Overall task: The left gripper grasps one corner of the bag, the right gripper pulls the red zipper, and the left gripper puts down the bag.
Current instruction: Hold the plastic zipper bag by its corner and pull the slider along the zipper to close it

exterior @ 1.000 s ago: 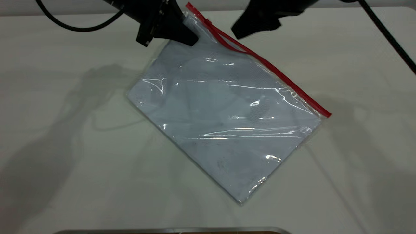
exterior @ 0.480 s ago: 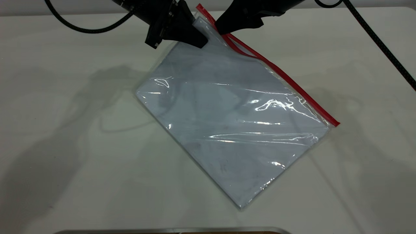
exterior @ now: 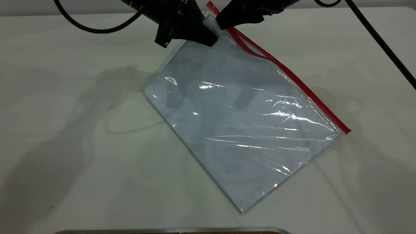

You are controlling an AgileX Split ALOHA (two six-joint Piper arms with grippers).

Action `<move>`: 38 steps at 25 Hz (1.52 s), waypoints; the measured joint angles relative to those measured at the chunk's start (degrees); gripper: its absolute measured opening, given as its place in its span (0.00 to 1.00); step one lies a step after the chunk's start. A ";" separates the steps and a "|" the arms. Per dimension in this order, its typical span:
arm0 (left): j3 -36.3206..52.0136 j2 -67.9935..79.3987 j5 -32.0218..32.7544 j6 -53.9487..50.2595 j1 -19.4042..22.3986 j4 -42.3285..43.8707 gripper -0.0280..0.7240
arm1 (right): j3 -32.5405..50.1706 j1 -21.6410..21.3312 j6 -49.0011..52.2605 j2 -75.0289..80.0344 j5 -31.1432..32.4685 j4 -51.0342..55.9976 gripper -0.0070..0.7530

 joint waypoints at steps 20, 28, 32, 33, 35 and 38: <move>0.00 0.05 0.00 0.15 0.00 -1.61 0.11 | -0.39 0.00 1.71 0.69 -0.17 -2.53 0.07; 0.00 0.15 -0.19 -1.44 -0.31 -1.02 0.11 | -0.63 0.00 7.37 0.60 -0.12 -7.20 0.07; 0.00 0.15 -0.31 -2.08 -0.37 -0.95 0.11 | -0.68 0.00 8.43 0.60 -0.12 -8.21 0.07; 0.00 0.15 -0.46 -2.17 -0.44 -0.95 0.11 | -0.74 0.00 8.66 0.60 -0.12 -8.53 0.07; 0.00 0.15 -0.77 -2.64 -0.47 -0.95 0.11 | -0.80 0.00 9.50 0.60 -0.17 -9.38 0.07; 0.00 0.15 -0.88 -3.44 -0.47 -0.95 0.11 | -0.91 0.00 11.32 0.60 -0.22 -11.08 0.08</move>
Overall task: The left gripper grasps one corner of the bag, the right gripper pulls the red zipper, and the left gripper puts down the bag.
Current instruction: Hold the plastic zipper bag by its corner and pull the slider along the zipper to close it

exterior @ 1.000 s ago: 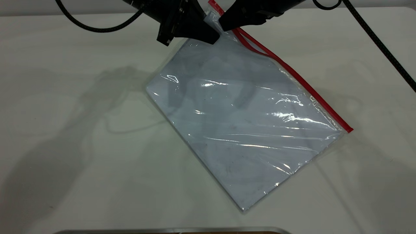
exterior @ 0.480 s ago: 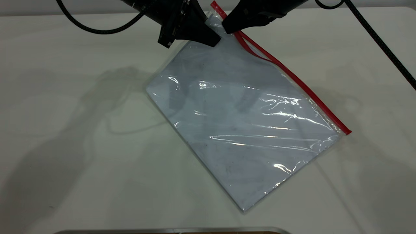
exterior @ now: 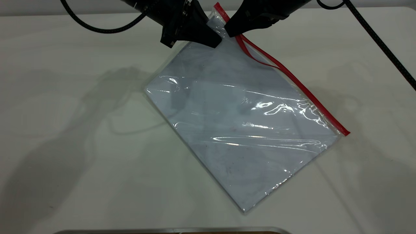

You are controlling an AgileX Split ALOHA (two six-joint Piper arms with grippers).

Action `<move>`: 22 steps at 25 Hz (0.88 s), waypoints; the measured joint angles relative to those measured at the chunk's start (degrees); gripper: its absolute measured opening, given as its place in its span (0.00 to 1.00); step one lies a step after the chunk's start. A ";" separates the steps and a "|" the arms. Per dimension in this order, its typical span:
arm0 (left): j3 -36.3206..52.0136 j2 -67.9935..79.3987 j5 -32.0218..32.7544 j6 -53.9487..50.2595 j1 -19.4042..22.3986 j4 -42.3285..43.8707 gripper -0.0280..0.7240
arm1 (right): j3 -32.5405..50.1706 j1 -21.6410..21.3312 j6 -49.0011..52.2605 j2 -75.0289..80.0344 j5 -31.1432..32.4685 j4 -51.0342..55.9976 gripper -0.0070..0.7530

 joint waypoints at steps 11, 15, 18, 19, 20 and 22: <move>0.05 0.52 -0.24 -0.45 1.28 -1.80 0.11 | -0.01 0.00 3.09 0.00 -1.30 -4.79 0.18; 0.05 0.52 -1.07 -0.85 1.73 -2.62 0.11 | 0.29 -0.05 3.34 0.05 -1.36 -5.78 0.22; 0.05 0.52 -1.00 -0.89 1.73 -2.81 0.11 | 0.29 -0.05 3.34 0.05 -2.10 -5.08 0.24; 0.05 0.52 -0.95 -0.89 1.73 -2.87 0.11 | 0.33 -0.05 3.34 0.05 -2.82 -4.33 0.26; 0.05 0.52 -0.74 -1.03 1.73 -2.87 0.11 | 0.36 -0.05 3.34 0.05 -3.57 -3.24 0.28; 0.05 0.52 -0.62 -1.77 1.73 -2.87 0.11 | 0.40 -0.05 3.34 0.05 -5.08 -1.37 0.33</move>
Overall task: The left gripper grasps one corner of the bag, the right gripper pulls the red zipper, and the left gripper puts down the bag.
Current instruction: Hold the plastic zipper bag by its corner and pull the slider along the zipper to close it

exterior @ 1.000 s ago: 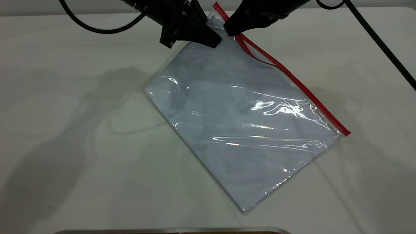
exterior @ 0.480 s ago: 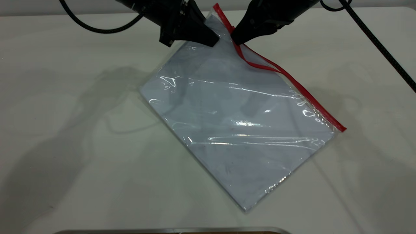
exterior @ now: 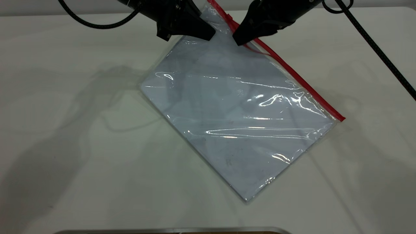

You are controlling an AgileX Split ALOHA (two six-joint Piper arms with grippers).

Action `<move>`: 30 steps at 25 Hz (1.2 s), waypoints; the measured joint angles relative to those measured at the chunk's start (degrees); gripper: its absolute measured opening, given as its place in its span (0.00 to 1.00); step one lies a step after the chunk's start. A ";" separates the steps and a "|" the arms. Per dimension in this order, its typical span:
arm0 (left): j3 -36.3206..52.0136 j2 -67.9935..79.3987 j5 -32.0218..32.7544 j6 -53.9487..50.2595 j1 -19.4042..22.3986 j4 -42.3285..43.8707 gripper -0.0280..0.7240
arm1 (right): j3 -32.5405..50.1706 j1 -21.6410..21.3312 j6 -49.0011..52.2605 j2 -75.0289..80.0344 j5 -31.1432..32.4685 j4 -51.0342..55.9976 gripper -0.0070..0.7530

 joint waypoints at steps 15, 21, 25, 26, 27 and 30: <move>-0.05 -0.05 0.38 -3.20 0.03 1.44 0.11 | 0.07 0.05 -7.42 -1.69 2.15 6.57 0.60; -0.05 -0.05 1.05 -3.20 -0.03 -1.17 0.11 | 0.07 0.05 -8.65 -1.69 2.49 7.94 0.45; -0.05 -0.05 1.24 -3.20 -0.03 -1.22 0.11 | 0.07 0.05 -8.76 -1.69 2.49 7.98 0.34; -0.05 -0.05 1.29 -3.20 -0.03 -1.22 0.11 | 0.07 0.05 -8.83 -1.69 2.49 7.98 0.32; -0.05 -0.05 1.30 -3.20 -0.03 -1.23 0.11 | 0.07 0.05 -8.83 -1.69 2.49 7.98 0.30; -0.05 -0.05 1.45 -3.20 -0.03 -1.28 0.11 | 0.07 0.05 -8.87 -1.69 2.49 8.08 0.28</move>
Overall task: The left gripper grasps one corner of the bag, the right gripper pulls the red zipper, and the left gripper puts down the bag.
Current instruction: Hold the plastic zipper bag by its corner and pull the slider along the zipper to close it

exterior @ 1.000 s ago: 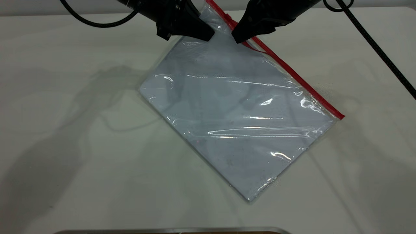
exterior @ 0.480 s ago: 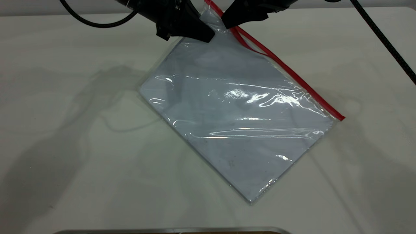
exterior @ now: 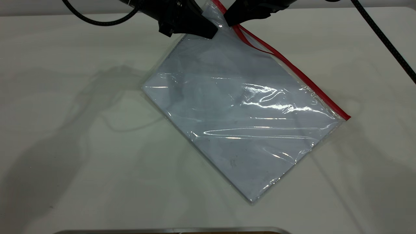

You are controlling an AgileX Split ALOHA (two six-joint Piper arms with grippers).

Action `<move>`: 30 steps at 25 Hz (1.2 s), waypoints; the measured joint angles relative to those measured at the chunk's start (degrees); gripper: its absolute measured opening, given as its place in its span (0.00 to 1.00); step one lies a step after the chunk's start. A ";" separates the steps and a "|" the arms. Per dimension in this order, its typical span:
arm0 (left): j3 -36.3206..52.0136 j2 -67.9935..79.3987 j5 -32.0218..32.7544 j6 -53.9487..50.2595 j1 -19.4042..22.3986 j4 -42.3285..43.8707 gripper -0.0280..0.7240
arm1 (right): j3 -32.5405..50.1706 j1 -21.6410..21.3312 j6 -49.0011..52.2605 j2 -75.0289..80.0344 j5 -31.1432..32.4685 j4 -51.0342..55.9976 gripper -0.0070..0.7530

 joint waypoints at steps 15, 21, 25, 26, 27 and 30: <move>0.00 0.00 0.02 0.00 -0.81 -0.19 0.11 | 0.00 0.00 -1.04 0.00 0.54 1.90 0.23; 0.00 0.00 0.02 0.00 -1.05 -0.19 0.11 | 0.00 0.00 -1.11 0.00 0.54 1.65 0.12; 0.00 0.00 -0.34 0.00 -1.12 -0.19 0.11 | 0.00 -0.05 -1.11 0.00 0.43 1.14 0.08; 0.00 0.00 -0.46 0.00 -1.12 -0.19 0.11 | 0.00 -0.05 -1.05 0.00 0.44 0.94 0.07; 0.00 0.00 -0.52 0.00 -1.14 -0.19 0.11 | 0.00 -0.05 -1.05 0.00 0.37 0.66 0.07; 0.00 0.00 -0.58 0.00 -1.14 -0.19 0.11 | 0.00 -0.05 -0.45 0.00 0.37 -0.59 0.07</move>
